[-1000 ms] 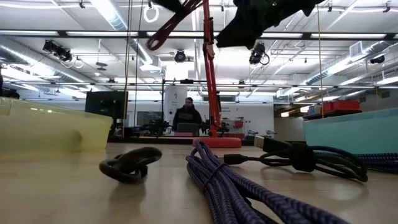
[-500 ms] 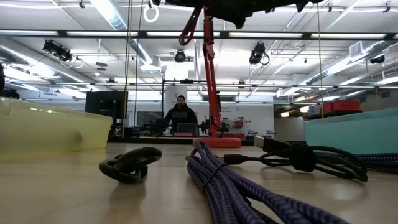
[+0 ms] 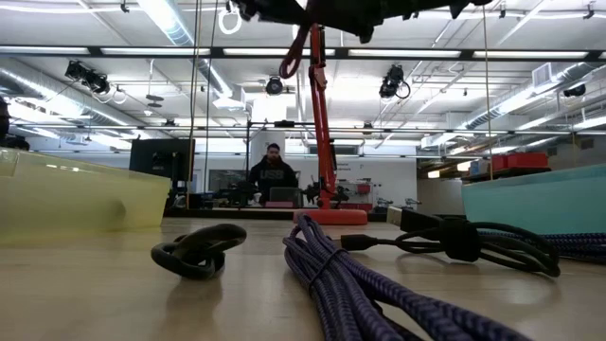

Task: Pick & Place USB Port
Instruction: Put the pink USB cable into the blue transparent bin

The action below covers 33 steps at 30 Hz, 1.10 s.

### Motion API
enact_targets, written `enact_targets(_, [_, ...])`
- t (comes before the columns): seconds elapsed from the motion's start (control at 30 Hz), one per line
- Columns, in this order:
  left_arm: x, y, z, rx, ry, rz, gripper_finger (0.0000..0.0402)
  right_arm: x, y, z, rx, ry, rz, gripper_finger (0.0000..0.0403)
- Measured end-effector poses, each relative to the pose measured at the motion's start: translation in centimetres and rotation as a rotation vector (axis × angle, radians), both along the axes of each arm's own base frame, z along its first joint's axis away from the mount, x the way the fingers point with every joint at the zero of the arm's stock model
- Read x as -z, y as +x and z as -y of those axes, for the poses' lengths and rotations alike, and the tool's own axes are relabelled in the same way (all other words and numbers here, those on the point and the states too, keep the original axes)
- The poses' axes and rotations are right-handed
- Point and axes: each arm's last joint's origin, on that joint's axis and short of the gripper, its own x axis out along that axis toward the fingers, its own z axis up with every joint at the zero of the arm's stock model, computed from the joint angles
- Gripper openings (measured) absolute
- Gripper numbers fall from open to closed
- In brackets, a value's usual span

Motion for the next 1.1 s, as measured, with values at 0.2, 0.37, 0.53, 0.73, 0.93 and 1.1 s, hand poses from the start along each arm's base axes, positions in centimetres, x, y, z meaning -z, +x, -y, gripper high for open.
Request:
enact_targets(0.2, [0.0,0.0,-0.8,0.04,-0.046,0.014,0.0016,0.0,0.0,0.4,0.032,-0.004,-0.002,0.0165])
enact_targets(0.37, [0.9,0.7,-0.7,0.053,-0.07,-0.002,0.0016,-0.3,0.0,0.5,0.035,-0.009,0.033,0.0165])
enact_targets(0.53, [1.1,1.1,-0.7,0.053,-0.088,0.011,0.0016,-0.2,0.0,0.5,0.052,-0.022,0.015,0.0128])
enact_targets(0.73, [1.2,1.1,-0.7,0.057,-0.095,0.007,0.0054,0.4,-0.2,0.7,0.113,-0.04,-0.055,0.0022])
enact_targets(0.93, [1.3,1.0,-0.7,0.047,-0.108,-0.008,0.0102,1.7,-1.0,1.7,0.178,-0.01,-0.212,0.0018])
enact_targets(1.1, [2.0,0.2,-0.8,-0.012,-0.104,-0.117,0.0108,2.3,-3.5,2.2,0.281,0.086,-0.391,0.0018])
